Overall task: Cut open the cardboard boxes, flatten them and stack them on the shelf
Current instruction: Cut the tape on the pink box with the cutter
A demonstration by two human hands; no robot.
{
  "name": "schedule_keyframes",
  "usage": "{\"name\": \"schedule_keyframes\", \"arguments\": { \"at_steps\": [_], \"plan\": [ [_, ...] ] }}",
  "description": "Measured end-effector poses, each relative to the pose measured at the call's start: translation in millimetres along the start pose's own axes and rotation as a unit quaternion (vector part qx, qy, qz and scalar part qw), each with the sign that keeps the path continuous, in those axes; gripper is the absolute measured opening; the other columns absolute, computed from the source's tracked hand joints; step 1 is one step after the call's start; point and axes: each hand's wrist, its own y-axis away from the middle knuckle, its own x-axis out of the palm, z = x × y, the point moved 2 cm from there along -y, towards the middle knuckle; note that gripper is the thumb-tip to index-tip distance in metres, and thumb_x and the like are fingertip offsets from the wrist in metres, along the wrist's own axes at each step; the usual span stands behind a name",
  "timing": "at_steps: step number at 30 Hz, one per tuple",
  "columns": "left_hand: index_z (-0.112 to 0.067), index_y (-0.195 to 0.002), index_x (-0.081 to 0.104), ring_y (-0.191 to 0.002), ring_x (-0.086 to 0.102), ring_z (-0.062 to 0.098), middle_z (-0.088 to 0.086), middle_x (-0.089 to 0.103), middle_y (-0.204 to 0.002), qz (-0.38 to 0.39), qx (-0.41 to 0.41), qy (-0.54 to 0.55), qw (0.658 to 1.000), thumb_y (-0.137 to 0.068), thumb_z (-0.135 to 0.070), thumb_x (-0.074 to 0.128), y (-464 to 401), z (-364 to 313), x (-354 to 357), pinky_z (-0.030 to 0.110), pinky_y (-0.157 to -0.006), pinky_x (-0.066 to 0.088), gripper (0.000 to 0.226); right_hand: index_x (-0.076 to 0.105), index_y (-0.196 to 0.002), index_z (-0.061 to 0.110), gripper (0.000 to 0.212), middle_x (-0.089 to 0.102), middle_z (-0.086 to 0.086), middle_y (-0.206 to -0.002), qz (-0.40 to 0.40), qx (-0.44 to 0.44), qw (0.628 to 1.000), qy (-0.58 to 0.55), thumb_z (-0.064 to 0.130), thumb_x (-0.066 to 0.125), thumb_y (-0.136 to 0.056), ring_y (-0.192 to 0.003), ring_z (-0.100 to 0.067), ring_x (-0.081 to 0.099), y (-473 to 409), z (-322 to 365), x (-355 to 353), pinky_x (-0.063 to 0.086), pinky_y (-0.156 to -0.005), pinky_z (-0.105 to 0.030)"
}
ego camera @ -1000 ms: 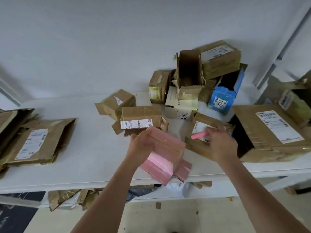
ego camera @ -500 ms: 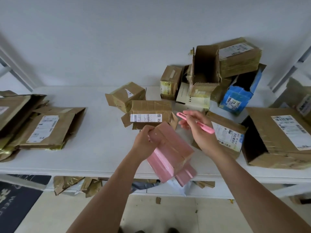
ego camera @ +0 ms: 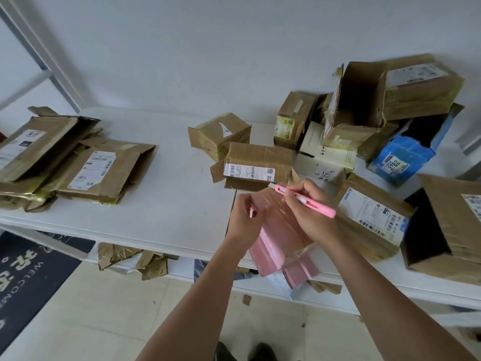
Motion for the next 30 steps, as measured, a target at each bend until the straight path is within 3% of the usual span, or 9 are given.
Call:
{"name": "schedule_keyframes", "arguments": {
  "at_steps": [3,6,9,12,16,21,24,30],
  "plan": [
    [-0.020,-0.101,0.051,-0.091,0.055,0.009,0.009,0.061,-0.111,0.001,0.004,0.000,1.000,-0.093,-0.019,0.067,0.4,-1.0,-0.3,0.010,-0.070,0.047,0.018,0.063,-0.090,0.007,0.005,0.074,0.007,-0.095,0.000,-0.030,0.999,0.033,0.010,0.066,-0.092,-0.071,-0.009,0.068,-0.4,0.4,2.1,0.054,-0.057,-0.024],
    [-0.024,-0.097,0.049,-0.091,0.057,0.012,0.010,0.062,-0.111,-0.002,-0.002,-0.001,1.000,-0.093,-0.020,0.067,0.0,-1.0,-0.2,0.017,-0.072,0.048,0.019,0.062,-0.089,0.002,0.006,0.073,0.001,-0.095,0.001,-0.076,0.994,0.082,0.006,0.066,-0.091,-0.067,-0.005,0.065,-0.1,3.4,4.4,0.049,-0.055,-0.018],
    [-0.023,-0.099,0.050,-0.103,0.062,0.022,0.010,0.064,-0.114,-0.001,-0.025,0.010,1.000,-0.092,-0.022,0.069,-1.3,-1.5,0.3,0.032,-0.085,0.054,0.020,0.059,-0.087,-0.002,0.007,0.070,0.006,-0.094,0.023,-0.117,0.987,0.108,0.000,0.066,-0.090,-0.073,0.004,0.064,-0.6,9.0,6.1,0.044,-0.061,-0.008],
    [-0.020,-0.102,0.053,-0.108,0.062,0.027,0.011,0.065,-0.115,-0.008,-0.047,0.020,0.999,-0.089,-0.022,0.072,-1.6,-2.6,-0.5,0.044,-0.095,0.052,0.023,0.058,-0.087,-0.002,0.009,0.071,-0.003,-0.097,0.061,-0.149,0.977,0.140,-0.001,0.066,-0.089,-0.079,0.010,0.062,-2.7,13.9,6.3,0.043,-0.065,-0.004],
    [-0.022,-0.098,0.054,-0.107,0.061,0.022,0.007,0.065,-0.114,-0.026,-0.050,0.015,0.998,-0.086,-0.020,0.075,-2.1,-2.9,-0.2,0.038,-0.094,0.050,0.024,0.058,-0.091,0.001,0.008,0.071,-0.004,-0.102,0.096,-0.144,0.974,0.145,0.003,0.066,-0.090,-0.085,-0.004,0.066,-8.0,17.3,2.2,0.048,-0.068,-0.011],
    [-0.026,-0.096,0.054,-0.101,0.060,0.012,-0.004,0.063,-0.106,-0.032,-0.046,0.006,0.998,-0.086,-0.018,0.075,-5.5,-3.1,-0.1,0.028,-0.088,0.049,0.025,0.056,-0.083,0.007,0.013,0.060,0.015,-0.077,0.094,-0.128,0.975,0.153,0.003,0.067,-0.089,-0.067,0.006,0.059,-1.4,20.5,-6.2,0.040,-0.055,-0.006],
    [-0.028,-0.093,0.054,-0.096,0.058,0.006,-0.008,0.063,-0.103,-0.033,-0.045,0.009,0.998,-0.085,-0.018,0.076,-6.3,-1.6,-0.2,0.024,-0.082,0.046,0.026,0.055,-0.083,0.012,0.015,0.058,0.022,-0.077,0.091,-0.113,0.979,0.144,0.005,0.066,-0.091,-0.064,0.006,0.061,8.8,21.1,-13.5,0.039,-0.052,-0.005],
    [-0.026,-0.094,0.054,-0.100,0.060,0.010,-0.006,0.064,-0.104,-0.036,-0.051,0.000,0.998,-0.084,-0.017,0.076,-9.7,-0.7,-0.7,0.031,-0.091,0.050,0.026,0.057,-0.082,0.013,0.013,0.062,0.023,-0.070,0.099,-0.099,0.983,0.121,0.009,0.065,-0.091,-0.061,0.000,0.061,21.5,19.9,-22.2,0.039,-0.050,-0.007]
  ]
}}
